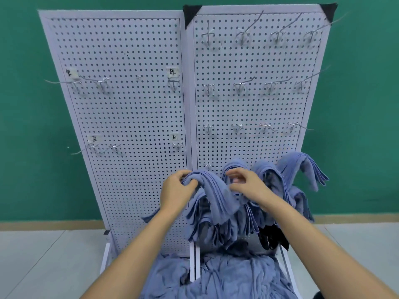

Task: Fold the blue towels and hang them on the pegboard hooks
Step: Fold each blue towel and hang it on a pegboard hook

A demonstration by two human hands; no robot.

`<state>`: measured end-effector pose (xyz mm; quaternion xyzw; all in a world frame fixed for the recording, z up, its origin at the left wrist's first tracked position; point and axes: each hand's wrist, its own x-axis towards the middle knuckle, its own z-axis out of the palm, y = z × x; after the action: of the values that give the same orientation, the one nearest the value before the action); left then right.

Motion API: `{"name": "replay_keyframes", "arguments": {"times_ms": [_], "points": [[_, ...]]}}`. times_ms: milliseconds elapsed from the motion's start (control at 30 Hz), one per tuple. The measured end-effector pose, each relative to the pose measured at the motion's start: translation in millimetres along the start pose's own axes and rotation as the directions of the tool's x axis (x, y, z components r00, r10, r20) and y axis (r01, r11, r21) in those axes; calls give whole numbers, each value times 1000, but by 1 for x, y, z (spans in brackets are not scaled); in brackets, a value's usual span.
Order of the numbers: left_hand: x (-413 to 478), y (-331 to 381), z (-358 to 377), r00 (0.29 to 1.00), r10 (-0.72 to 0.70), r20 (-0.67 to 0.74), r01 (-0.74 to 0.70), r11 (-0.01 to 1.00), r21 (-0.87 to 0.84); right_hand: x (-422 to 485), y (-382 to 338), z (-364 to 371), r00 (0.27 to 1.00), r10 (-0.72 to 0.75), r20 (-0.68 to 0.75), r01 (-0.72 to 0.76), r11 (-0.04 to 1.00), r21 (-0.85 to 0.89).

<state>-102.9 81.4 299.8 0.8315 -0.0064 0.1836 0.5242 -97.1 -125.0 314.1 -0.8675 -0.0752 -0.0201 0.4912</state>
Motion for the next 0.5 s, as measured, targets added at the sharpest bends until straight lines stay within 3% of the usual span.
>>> {"name": "replay_keyframes", "arguments": {"times_ms": [100, 233, 367, 500], "points": [[-3, 5, 10, 1000, 9, 12, -10, 997, 77, 3, -6, 32, 986, -140, 92, 153, 975, -158], [-2, -1, 17, 995, 37, 96, -49, 991, 126, 5, 6, 46, 972, -227, -67, 180, 893, -413], [1, -13, 19, 960, 76, 268, -136, 967, 214, 2, 17, 39, 960, -256, -115, 176, 868, -465], [9, -10, 21, 971, 139, 197, -172, 972, 160, 12, 14, 32, 947, -263, -182, 174, 901, -397]]}}
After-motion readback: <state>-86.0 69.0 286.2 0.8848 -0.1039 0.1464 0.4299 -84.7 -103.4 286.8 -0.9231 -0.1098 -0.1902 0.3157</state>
